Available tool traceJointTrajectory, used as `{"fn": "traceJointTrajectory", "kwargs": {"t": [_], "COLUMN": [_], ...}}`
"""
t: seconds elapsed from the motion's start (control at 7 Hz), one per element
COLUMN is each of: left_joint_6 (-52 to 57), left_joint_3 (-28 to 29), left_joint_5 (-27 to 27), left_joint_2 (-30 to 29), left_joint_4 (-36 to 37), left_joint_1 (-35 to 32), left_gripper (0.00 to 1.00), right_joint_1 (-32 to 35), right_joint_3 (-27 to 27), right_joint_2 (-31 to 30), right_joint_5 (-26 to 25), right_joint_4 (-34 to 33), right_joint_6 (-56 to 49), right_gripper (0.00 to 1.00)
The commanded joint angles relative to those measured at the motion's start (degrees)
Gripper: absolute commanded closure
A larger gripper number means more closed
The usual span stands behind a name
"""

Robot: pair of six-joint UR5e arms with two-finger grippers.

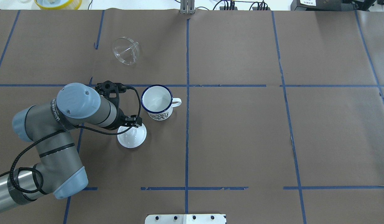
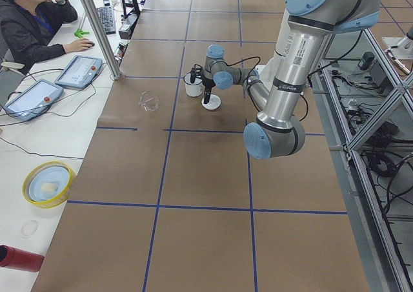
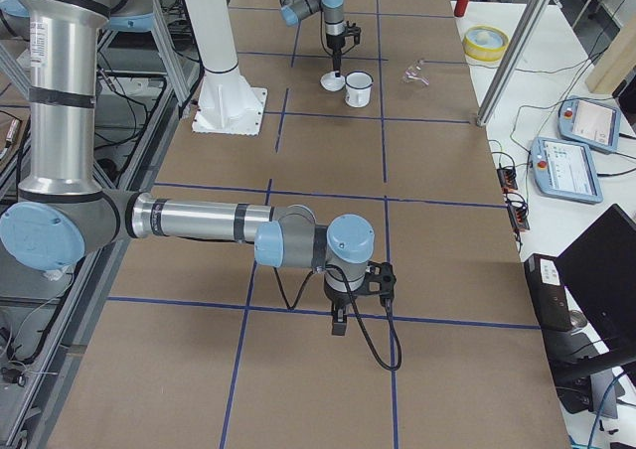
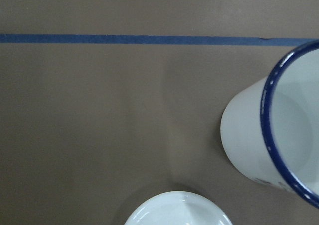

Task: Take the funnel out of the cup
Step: 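Move the left gripper down to the white lid beside the mug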

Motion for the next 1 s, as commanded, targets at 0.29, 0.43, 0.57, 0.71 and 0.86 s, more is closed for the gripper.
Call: {"fn": "traceJointTrajectory", "kwargs": {"t": [0.29,0.43,0.57,0.71,0.86], "left_joint_6": [-0.1,-0.1,-0.1,-0.1,-0.1], "left_joint_3": [-0.1,0.0,0.1,0.2,0.2], "left_joint_5": [-2.1,-2.1,-2.1,-2.0,-2.0], "left_joint_2": [-3.3,-3.3,-3.2,-3.1,-3.1], "left_joint_4": [6.5,6.6,6.6,6.6,6.6], "left_joint_1": [0.2,0.4,0.5,0.5,0.5], "left_gripper": [0.30,0.34,0.35,0.36,0.38], "right_joint_1": [0.0,0.0,0.0,0.0,0.0], "right_joint_3": [0.0,0.0,0.0,0.0,0.0], "right_joint_2": [0.0,0.0,0.0,0.0,0.0], "right_joint_5": [0.0,0.0,0.0,0.0,0.0], "right_joint_4": [0.0,0.0,0.0,0.0,0.0], "right_joint_6": [0.0,0.0,0.0,0.0,0.0], "right_gripper": [0.00,0.00,0.00,0.00,0.00]}}
